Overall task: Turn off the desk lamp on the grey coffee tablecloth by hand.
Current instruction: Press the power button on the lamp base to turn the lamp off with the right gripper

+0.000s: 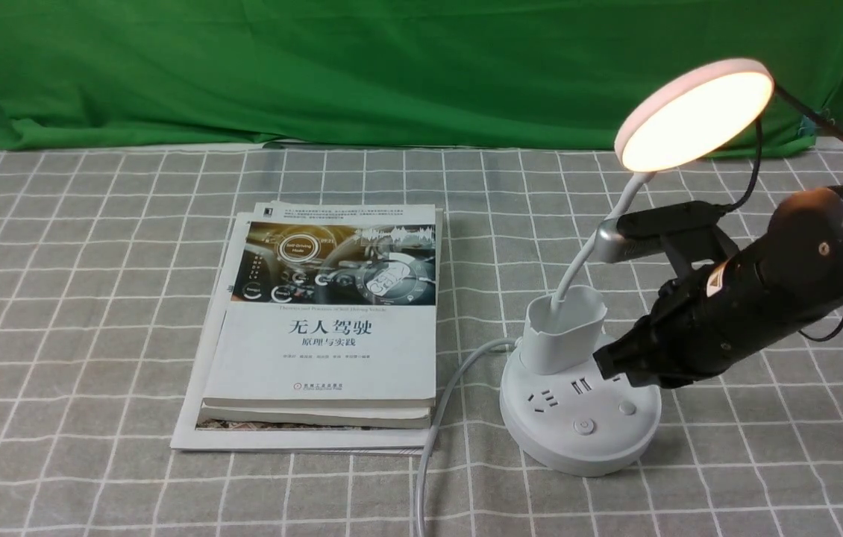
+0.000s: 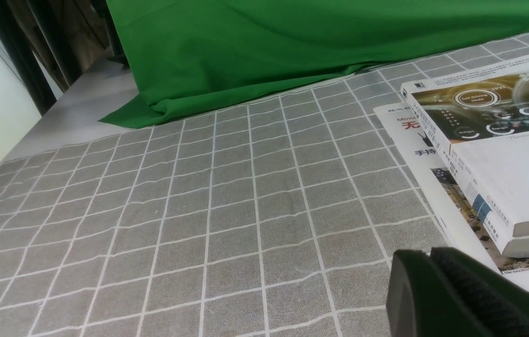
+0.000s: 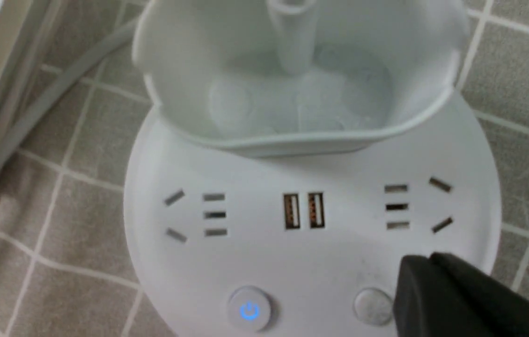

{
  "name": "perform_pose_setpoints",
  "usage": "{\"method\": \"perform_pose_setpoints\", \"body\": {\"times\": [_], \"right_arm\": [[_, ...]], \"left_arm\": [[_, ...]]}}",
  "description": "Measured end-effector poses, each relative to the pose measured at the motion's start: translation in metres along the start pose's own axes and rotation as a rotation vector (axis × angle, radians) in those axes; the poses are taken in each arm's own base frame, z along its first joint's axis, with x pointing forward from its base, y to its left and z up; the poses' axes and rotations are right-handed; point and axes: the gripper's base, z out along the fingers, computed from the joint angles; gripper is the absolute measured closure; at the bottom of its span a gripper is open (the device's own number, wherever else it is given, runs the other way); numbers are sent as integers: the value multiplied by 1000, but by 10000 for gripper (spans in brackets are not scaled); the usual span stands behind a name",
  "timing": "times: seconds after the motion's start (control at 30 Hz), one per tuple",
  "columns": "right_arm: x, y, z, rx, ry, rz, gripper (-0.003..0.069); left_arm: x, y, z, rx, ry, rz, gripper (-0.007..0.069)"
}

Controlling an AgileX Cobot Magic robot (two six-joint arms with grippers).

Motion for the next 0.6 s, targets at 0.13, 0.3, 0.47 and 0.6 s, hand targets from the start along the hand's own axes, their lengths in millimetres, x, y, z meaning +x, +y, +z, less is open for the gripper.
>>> {"method": "perform_pose_setpoints", "body": {"times": [0.13,0.3,0.47,0.6], "right_arm": [[4,3,3,-7,56,-7,621],[2,11,10,-14,54,-31,619],[1,13,26,-22,75,-24,620],[-1,13,25,-23,72,-23,620]], "left_arm": [[0,0,0,0,0,0,606],[0,0,0,0,0,0,606],[0,0,0,0,0,0,606],[0,0,0,0,0,0,606]]}}
